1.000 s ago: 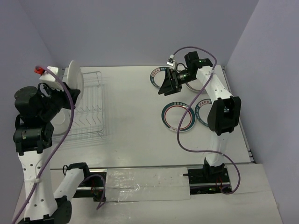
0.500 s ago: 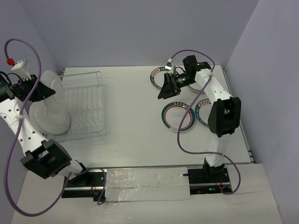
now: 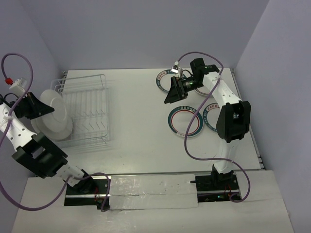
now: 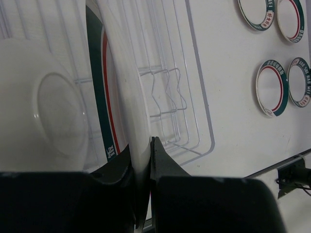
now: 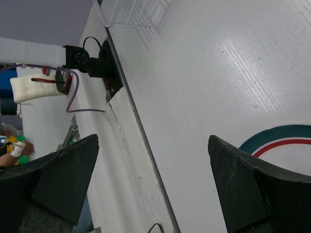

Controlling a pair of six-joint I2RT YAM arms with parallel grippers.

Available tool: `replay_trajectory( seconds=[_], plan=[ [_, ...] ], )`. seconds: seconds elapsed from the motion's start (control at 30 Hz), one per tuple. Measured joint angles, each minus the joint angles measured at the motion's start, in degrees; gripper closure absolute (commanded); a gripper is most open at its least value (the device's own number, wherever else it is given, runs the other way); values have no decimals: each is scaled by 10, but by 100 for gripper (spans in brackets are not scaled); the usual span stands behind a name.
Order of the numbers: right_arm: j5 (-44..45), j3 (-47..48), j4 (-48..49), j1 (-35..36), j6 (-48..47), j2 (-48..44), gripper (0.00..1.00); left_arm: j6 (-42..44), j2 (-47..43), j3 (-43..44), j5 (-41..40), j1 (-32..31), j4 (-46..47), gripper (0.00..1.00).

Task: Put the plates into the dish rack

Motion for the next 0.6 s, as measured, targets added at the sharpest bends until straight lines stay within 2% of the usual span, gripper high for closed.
replay_trajectory(
  seconds=[0.37,0.47,0.57,0.6],
  plan=[
    [0,-14,1,0,-12,0,0,2,20,-52,-5,0,15,98],
    [0,-17,0,0,-14,0,0,-3,22,-68,-13,0,37,88],
    [0,-17,0,0,-15,0,0,-10,22,-86,-24,0,63,66],
    [1,-17,0,0,-15,0,0,-12,22,-91,-26,0,69,62]
  ],
)
